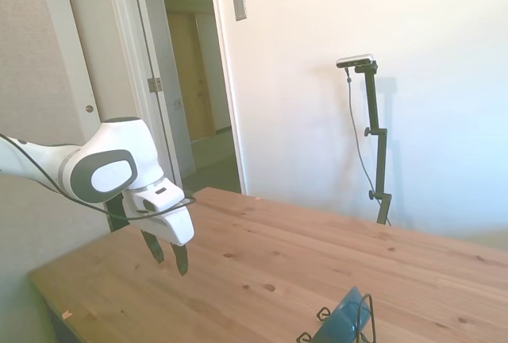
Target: Unload the bowl
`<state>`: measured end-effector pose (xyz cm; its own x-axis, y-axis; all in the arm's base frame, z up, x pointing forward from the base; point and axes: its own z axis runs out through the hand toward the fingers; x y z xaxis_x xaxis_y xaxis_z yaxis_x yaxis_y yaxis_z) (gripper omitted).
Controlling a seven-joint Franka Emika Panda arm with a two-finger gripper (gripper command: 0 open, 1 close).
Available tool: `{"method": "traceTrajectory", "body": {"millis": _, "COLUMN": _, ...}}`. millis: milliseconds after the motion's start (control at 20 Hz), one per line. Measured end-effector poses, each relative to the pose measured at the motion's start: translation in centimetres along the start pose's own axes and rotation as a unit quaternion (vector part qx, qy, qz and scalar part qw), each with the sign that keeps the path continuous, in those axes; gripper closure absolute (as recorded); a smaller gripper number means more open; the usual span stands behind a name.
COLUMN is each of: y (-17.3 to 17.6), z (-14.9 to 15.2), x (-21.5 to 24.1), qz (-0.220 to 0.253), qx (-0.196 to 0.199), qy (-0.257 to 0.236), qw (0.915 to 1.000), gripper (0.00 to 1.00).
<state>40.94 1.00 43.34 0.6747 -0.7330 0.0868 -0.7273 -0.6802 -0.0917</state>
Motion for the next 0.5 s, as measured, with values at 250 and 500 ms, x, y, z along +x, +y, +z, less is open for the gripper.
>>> {"method": "traceTrajectory", "body": {"millis": 250, "y": -0.1, "z": -0.1, "x": 0.5, "qz": -0.002, "qx": -0.002, "qy": 0.006, "qw": 1.0000, "gripper": 0.00}}
{"method": "traceTrajectory", "body": {"millis": 500, "y": -0.2, "z": -0.8, "x": 3.0, "qz": 0.028, "qx": -0.018, "qy": 0.043, "qw": 0.9985, "gripper": 0.00}}
